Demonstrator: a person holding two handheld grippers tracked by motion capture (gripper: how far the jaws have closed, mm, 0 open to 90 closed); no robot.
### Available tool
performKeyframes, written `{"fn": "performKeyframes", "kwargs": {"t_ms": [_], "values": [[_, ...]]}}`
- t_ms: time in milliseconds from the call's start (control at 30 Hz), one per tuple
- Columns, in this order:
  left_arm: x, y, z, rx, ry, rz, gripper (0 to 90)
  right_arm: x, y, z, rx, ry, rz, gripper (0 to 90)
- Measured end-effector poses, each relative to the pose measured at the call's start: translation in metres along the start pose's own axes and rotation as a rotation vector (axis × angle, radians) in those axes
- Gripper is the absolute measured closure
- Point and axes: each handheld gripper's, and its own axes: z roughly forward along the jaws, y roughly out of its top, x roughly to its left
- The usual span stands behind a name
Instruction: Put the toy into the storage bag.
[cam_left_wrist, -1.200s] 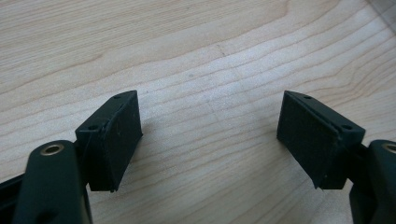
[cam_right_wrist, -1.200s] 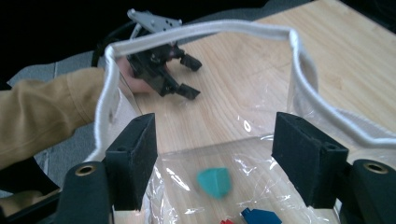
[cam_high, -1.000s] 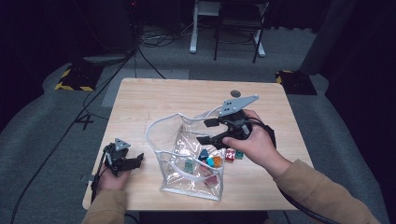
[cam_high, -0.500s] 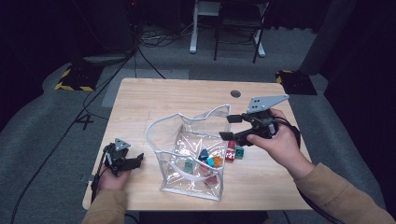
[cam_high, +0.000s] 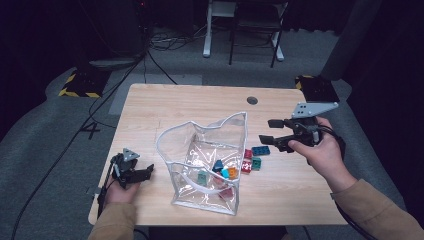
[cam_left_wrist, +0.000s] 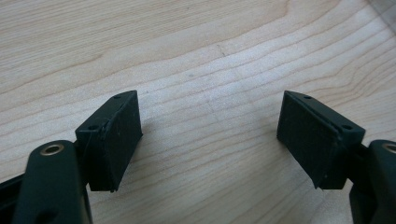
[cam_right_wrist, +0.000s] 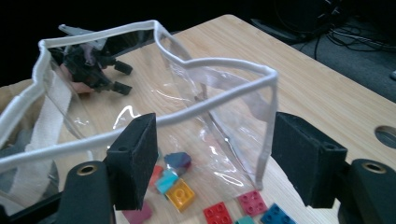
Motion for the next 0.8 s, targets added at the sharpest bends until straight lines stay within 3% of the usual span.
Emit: {"fn": "performKeyframes", "kwargs": {"t_ms": [300,800], "values": [[0.000,0.000,0.000,-0.001,0.001,0.001,22.3,-0.018,-0.023,-0.001,0.004,-0.039,0.034,32.2],[0.000,0.000,0.000,-0.001,0.001,0.001,22.3,-0.030,-0.080,0.047,0.067,-0.023,0.078,32.4]]}}
